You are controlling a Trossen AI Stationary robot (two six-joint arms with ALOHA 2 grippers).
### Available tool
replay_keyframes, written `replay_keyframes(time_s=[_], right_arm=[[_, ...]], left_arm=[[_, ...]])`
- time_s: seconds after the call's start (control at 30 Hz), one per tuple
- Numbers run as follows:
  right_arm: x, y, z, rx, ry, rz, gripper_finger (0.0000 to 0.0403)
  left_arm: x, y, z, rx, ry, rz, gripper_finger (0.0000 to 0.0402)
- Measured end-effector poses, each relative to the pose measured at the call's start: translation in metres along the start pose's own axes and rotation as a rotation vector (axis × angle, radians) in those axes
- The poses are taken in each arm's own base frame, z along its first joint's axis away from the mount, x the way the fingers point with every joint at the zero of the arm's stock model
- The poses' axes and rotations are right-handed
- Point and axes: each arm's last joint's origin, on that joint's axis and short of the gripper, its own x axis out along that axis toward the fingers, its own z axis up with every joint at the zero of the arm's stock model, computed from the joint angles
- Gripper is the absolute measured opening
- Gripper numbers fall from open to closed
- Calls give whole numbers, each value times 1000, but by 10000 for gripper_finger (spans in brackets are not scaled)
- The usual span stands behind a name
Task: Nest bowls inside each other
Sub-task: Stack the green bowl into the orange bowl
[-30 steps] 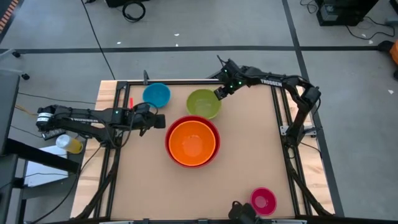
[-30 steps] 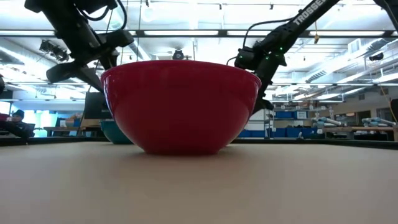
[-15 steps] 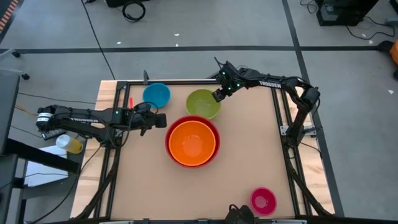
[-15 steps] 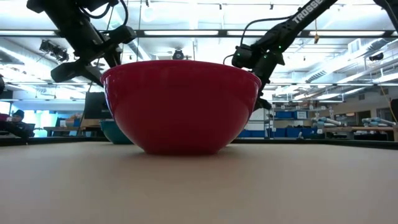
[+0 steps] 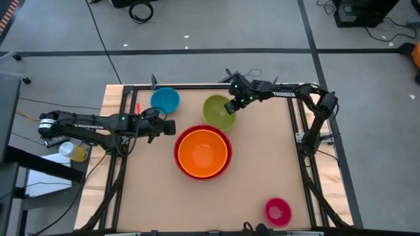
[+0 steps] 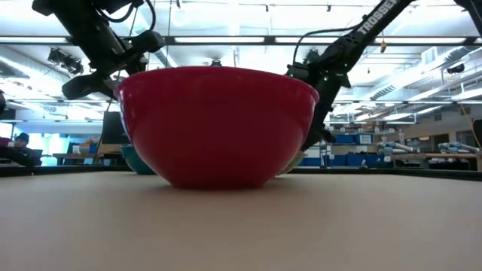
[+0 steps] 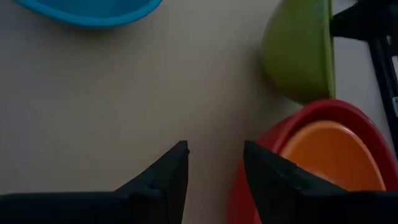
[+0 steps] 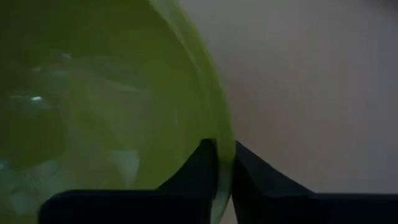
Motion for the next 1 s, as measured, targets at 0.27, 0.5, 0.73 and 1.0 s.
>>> replay_keyframes(time_s=[0.27, 0.5, 0.73, 1.0], right_arm=[[-34, 24, 2, 35, -120, 98, 27], [-85, 91, -23, -107, -246, 267, 25], [-86, 143, -63, -154, -324, 202, 25], [-70, 118, -45, 110, -432, -22, 25]], left_arm=[[0, 0, 0, 172, 5, -1, 156], [-2, 2, 10, 197, 6, -14, 156], [-45, -13, 44, 289, -88, -192, 156], [-67, -10, 69, 341, -179, -222, 156]])
